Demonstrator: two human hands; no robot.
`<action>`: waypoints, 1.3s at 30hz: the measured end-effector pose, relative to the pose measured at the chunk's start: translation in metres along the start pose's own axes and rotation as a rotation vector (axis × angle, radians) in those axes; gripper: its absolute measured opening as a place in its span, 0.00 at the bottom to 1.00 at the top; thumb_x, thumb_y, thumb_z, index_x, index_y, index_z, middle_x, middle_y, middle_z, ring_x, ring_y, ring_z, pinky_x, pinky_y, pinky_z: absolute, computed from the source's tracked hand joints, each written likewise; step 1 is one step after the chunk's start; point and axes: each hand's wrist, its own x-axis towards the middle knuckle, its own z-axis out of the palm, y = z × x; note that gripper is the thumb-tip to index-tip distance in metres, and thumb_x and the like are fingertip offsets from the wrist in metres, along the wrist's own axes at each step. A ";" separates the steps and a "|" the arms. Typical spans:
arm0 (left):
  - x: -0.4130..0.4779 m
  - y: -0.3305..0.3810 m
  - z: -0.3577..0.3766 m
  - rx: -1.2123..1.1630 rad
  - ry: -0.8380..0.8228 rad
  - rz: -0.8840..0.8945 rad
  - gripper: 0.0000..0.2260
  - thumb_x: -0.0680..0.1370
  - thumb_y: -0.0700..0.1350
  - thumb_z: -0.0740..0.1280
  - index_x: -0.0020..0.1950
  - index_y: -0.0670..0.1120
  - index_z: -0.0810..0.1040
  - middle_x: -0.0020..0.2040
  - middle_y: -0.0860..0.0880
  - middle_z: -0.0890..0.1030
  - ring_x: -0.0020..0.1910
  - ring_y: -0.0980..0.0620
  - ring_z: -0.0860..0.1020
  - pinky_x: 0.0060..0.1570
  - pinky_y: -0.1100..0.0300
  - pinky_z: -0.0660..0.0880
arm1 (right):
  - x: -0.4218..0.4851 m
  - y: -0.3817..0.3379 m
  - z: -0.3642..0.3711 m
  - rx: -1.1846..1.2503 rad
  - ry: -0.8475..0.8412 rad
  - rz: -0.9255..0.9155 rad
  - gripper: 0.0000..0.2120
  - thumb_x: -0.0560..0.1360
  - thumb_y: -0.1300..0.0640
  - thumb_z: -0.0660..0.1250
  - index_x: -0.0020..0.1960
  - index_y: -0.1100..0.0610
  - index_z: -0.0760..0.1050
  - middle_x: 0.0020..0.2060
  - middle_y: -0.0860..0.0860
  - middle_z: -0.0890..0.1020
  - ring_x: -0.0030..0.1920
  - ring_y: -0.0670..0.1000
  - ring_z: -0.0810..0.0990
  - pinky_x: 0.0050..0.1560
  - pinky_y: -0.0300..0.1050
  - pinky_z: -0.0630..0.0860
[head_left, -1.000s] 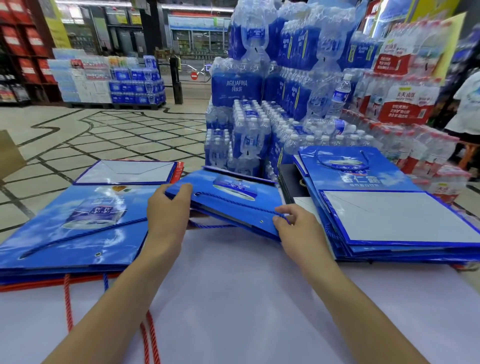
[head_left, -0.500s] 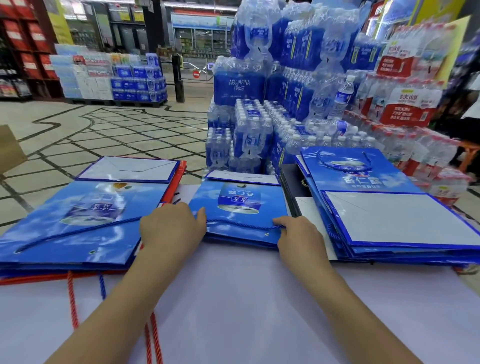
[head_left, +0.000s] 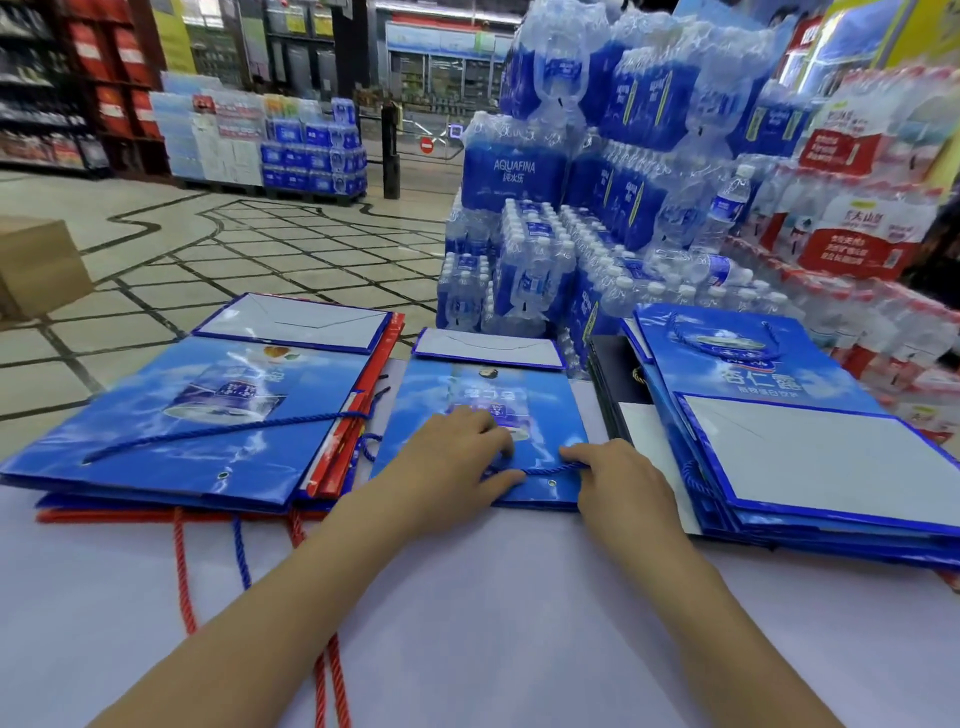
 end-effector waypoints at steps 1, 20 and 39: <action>0.000 -0.001 0.002 0.008 -0.004 0.014 0.14 0.79 0.59 0.62 0.55 0.51 0.77 0.52 0.52 0.75 0.54 0.52 0.71 0.54 0.58 0.68 | -0.001 0.000 -0.001 0.001 0.002 -0.006 0.21 0.81 0.60 0.55 0.68 0.42 0.73 0.60 0.51 0.73 0.55 0.56 0.76 0.47 0.45 0.70; 0.000 -0.006 -0.012 0.241 0.040 -0.469 0.13 0.75 0.47 0.61 0.58 0.46 0.68 0.55 0.47 0.72 0.55 0.46 0.70 0.52 0.53 0.66 | 0.008 0.005 0.004 0.109 0.511 -0.325 0.03 0.76 0.58 0.68 0.44 0.54 0.79 0.36 0.49 0.81 0.38 0.56 0.76 0.42 0.52 0.70; -0.002 -0.003 -0.001 -0.039 0.013 -0.060 0.09 0.77 0.54 0.64 0.41 0.50 0.73 0.44 0.53 0.72 0.46 0.53 0.69 0.47 0.57 0.68 | 0.014 0.008 0.009 0.019 0.149 -0.241 0.12 0.81 0.46 0.61 0.60 0.49 0.77 0.48 0.47 0.78 0.53 0.51 0.75 0.54 0.46 0.65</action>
